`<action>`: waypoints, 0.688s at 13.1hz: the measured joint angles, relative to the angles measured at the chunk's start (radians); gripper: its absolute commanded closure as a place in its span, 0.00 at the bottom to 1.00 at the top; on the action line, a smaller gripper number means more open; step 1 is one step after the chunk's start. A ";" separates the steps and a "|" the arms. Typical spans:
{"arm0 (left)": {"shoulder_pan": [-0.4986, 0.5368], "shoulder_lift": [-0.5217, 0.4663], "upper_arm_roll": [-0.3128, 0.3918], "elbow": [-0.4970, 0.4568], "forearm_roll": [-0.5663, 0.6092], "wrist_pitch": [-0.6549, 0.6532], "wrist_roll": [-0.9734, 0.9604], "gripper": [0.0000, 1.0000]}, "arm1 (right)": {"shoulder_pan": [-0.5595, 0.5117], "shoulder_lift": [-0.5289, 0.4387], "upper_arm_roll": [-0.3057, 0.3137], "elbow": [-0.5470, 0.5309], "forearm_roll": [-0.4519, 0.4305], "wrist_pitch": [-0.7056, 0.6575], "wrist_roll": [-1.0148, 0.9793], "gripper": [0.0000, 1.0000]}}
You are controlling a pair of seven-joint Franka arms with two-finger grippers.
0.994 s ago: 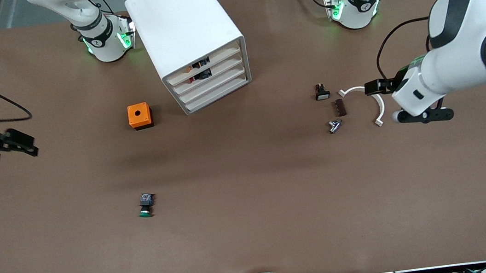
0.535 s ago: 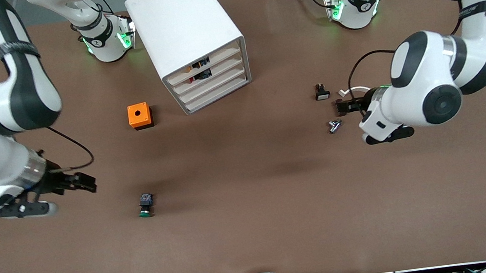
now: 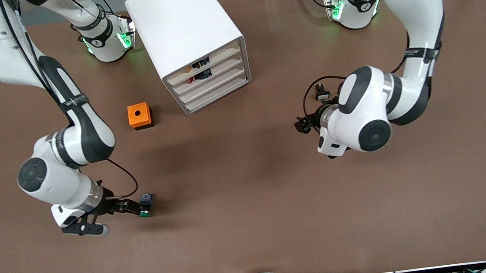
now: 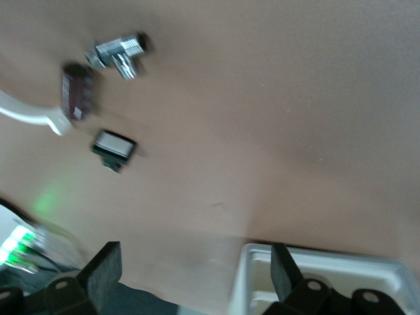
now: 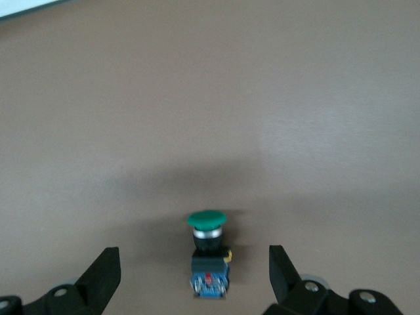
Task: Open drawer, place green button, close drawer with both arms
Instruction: 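Reach the right gripper to the green button while the left gripper reaches the drawer, then grasp the green button with the right gripper and lift it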
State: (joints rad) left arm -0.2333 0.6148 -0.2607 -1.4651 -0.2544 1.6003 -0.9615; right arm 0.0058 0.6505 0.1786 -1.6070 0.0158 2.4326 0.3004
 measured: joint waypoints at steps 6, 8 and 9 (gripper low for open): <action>-0.075 0.072 0.000 0.025 -0.106 0.032 -0.441 0.00 | 0.000 0.091 0.008 -0.003 0.000 0.029 0.001 0.00; -0.072 0.110 0.005 0.025 -0.131 0.032 -0.543 0.00 | 0.000 0.111 0.009 -0.006 0.000 0.027 0.002 0.06; -0.072 0.129 0.005 0.025 -0.135 0.032 -0.572 0.00 | 0.000 0.119 0.009 -0.006 0.000 0.026 0.002 0.16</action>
State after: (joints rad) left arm -0.3052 0.7440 -0.2559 -1.4400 -0.3894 1.6324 -1.5330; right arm 0.0059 0.7697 0.1873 -1.6131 0.0158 2.4582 0.3023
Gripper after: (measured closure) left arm 0.000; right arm 0.004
